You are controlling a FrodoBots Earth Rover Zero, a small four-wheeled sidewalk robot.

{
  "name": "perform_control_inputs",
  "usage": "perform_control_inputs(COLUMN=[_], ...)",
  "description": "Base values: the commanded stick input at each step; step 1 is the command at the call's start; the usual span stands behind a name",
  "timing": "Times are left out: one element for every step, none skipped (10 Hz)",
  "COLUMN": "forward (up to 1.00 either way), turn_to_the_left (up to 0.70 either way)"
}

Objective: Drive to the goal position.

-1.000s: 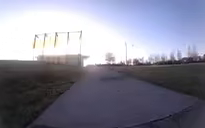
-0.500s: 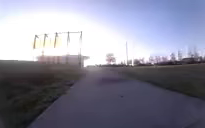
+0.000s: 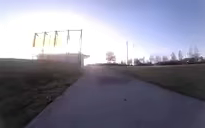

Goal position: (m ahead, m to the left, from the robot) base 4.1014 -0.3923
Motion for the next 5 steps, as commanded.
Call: perform_control_inputs(forward=[0.50,0.50,0.50,0.50,0.50], turn_to_the_left=[0.00,0.00,0.00,0.00,0.00])
